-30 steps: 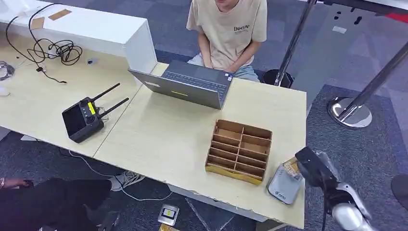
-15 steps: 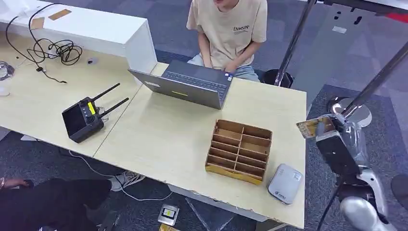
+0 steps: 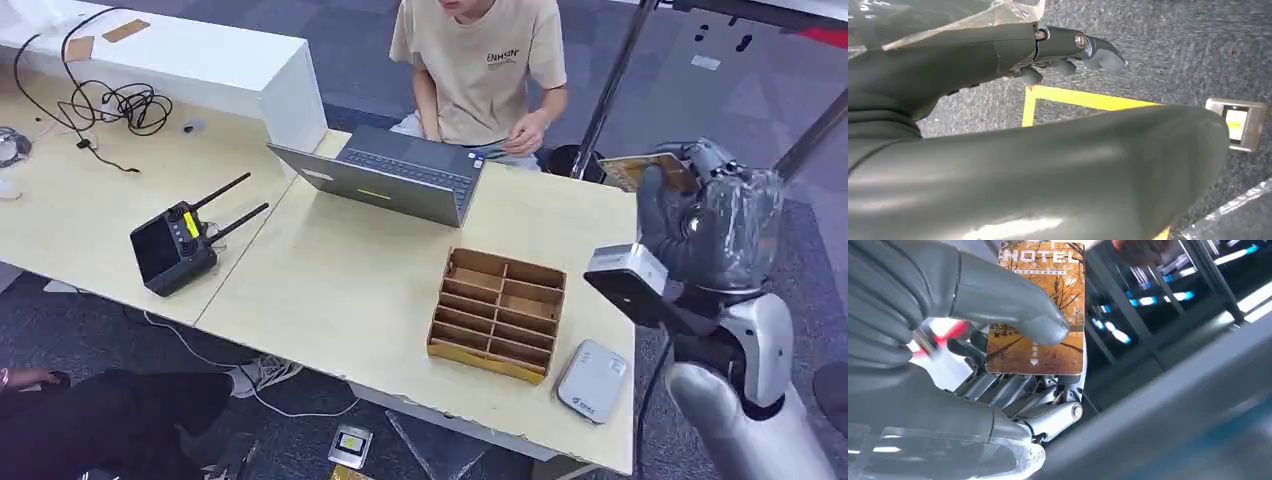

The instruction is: Pass the card to the sensor for recognition and then transmit it.

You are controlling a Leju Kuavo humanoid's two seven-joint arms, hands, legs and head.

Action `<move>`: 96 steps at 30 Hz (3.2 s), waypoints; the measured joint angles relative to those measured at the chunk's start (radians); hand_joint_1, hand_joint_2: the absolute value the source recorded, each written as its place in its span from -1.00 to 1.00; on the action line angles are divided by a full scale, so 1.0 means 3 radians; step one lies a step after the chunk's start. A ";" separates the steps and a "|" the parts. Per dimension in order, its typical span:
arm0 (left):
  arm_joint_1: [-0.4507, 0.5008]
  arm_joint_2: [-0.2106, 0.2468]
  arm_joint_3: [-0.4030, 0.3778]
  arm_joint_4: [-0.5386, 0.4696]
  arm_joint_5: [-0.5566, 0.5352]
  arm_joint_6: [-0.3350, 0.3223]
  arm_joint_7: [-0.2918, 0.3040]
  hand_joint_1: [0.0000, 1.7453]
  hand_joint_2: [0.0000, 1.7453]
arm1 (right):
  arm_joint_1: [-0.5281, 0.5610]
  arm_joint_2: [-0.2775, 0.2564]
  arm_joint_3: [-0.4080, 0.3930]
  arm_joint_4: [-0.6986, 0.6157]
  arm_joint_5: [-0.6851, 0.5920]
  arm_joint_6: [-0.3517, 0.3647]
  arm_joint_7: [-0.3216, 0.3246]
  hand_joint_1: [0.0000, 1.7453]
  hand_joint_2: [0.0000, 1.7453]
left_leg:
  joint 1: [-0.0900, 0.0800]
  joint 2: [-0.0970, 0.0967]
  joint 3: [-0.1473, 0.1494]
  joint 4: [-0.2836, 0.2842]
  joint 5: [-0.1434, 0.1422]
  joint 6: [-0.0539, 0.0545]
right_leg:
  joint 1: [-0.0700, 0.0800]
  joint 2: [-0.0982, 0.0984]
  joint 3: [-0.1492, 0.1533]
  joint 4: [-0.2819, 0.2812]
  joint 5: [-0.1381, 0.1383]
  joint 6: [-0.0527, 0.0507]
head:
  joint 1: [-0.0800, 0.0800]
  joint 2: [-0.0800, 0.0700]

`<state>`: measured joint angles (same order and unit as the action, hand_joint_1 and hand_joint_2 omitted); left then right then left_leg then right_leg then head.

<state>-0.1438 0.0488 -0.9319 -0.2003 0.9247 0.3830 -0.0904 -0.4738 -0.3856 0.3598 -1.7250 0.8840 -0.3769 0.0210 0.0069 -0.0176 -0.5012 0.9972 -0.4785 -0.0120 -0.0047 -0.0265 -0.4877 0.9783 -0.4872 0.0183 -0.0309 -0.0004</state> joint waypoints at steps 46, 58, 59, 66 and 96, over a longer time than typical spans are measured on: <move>-0.0225 -0.0079 -0.0277 -0.0005 -0.0319 -0.0131 0.0228 -1.00 -1.00 | -0.1882 0.0709 0.1573 0.3443 0.0975 0.0099 -0.0289 1.00 1.00 | 0.0001 -0.0005 -0.0010 0.0002 0.0004 0.0000 | 0.0001 -0.0002 -0.0013 0.0002 0.0005 0.0000 | -0.0001 0.0000; -0.0227 -0.0079 -0.0314 -0.0005 -0.0356 -0.0131 0.0229 -1.00 -1.00 | -0.1866 0.0711 0.1627 0.3659 0.1019 -0.0164 -0.0268 -1.00 1.00 | 0.0001 -0.0004 -0.0009 0.0003 0.0004 0.0000 | 0.0001 -0.0002 -0.0014 0.0002 0.0005 0.0000 | 0.0000 0.0000; -0.0227 -0.0079 -0.0315 -0.0005 -0.0362 -0.0130 0.0229 -1.00 -1.00 | -0.1864 0.0713 0.1629 0.3673 0.1019 -0.0169 -0.0265 -1.00 1.00 | 0.0001 -0.0004 -0.0009 0.0003 0.0004 0.0000 | 0.0001 -0.0001 -0.0014 0.0002 0.0005 0.0000 | -0.0001 0.0000; -0.0226 -0.0079 -0.0333 -0.0005 -0.0388 -0.0126 0.0270 -1.00 1.00 | -0.1845 0.0718 0.1593 0.3732 0.0787 -0.0275 -0.0277 -1.00 -1.00 | 0.0001 -0.0004 -0.0010 0.0004 0.0004 0.0000 | 0.0001 -0.0001 -0.0014 0.0002 0.0005 0.0000 | 0.0000 0.0000; -0.0027 -0.0034 -0.0326 0.0000 -0.0276 -0.0008 0.0084 -1.00 1.00 | -0.0358 0.0267 0.0239 0.1218 -0.1748 -0.0136 -0.0435 -1.00 -1.00 | 0.0001 -0.0005 -0.0009 0.0007 0.0003 0.0000 | 0.0002 -0.0001 -0.0013 0.0001 0.0005 0.0000 | -0.0001 0.0000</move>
<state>-0.1519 0.0385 -1.0296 -0.2003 0.8419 0.3807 -0.0652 -0.5811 -0.3056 0.4315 -1.3595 0.3595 -0.4178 -0.1095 0.0073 -0.0191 -0.5040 0.9992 -0.4777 -0.0120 -0.0041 -0.0269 -0.4915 0.9786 -0.4857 0.0183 -0.0313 -0.0004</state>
